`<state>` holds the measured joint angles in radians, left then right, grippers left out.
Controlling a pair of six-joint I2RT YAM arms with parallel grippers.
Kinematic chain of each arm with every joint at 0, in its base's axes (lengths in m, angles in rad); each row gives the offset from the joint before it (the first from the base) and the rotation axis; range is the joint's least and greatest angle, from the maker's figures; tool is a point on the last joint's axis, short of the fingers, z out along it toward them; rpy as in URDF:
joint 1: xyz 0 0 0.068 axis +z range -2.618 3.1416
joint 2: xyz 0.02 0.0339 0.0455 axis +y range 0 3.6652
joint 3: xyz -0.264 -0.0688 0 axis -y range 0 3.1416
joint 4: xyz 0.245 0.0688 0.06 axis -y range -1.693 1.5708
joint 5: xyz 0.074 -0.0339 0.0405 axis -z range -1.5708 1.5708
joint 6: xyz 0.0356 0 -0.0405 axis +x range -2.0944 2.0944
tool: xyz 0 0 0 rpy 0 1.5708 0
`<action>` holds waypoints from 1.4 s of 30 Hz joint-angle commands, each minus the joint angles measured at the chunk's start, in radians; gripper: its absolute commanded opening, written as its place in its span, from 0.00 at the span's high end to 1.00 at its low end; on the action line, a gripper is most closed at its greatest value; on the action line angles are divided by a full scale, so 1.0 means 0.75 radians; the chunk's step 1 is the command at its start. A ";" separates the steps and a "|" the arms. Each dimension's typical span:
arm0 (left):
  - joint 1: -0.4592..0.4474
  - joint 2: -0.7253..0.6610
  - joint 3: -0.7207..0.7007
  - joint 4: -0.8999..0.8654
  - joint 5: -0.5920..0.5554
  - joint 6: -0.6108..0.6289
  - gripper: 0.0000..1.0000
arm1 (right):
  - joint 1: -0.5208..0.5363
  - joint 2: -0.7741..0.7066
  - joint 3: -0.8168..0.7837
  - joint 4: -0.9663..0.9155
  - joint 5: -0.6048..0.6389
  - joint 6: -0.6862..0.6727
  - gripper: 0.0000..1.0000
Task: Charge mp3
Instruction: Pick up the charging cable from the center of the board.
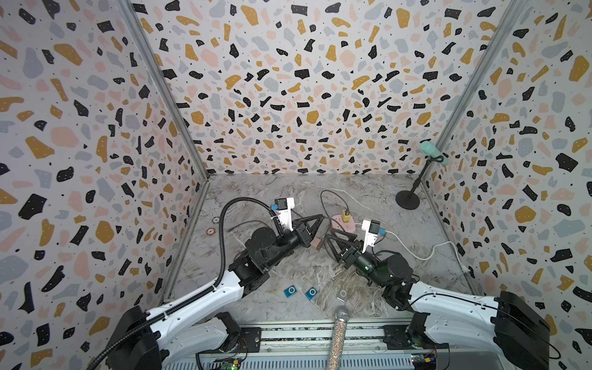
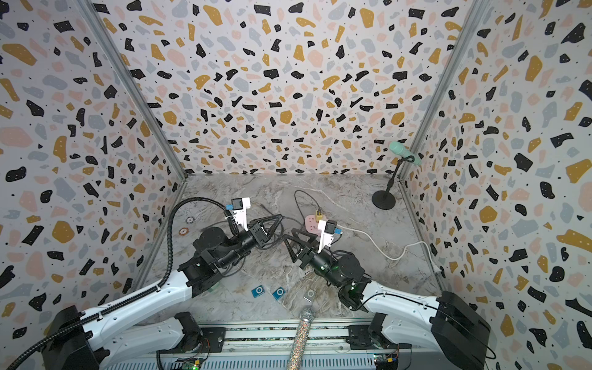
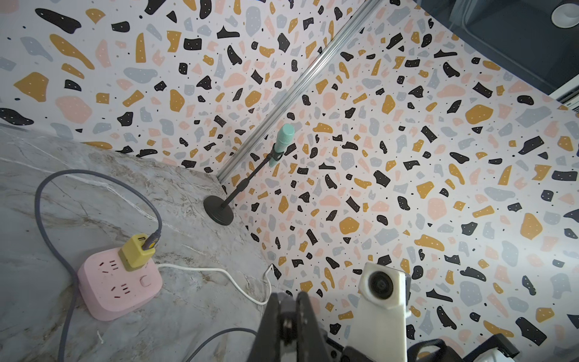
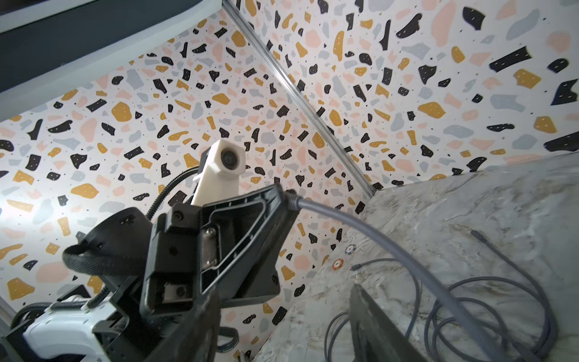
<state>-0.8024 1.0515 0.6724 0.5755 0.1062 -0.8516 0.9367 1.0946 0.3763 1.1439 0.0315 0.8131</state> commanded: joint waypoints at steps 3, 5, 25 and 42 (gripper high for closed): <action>-0.011 0.020 -0.031 0.168 0.006 -0.034 1.00 | -0.086 0.082 0.010 0.309 -0.071 0.118 0.34; -0.017 0.040 -0.035 0.199 0.016 -0.034 1.00 | -0.097 0.118 0.048 0.296 -0.111 0.129 0.34; -0.057 0.139 -0.017 0.244 0.041 -0.080 1.00 | -0.169 0.234 0.001 0.554 -0.043 0.290 0.64; -0.086 0.220 -0.029 0.356 0.059 -0.135 1.00 | -0.172 0.226 -0.011 0.541 -0.037 0.303 0.82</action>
<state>-0.8574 1.2091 0.6582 0.7937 0.1265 -0.9508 0.8089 1.2812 0.3645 1.5040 0.0113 1.0348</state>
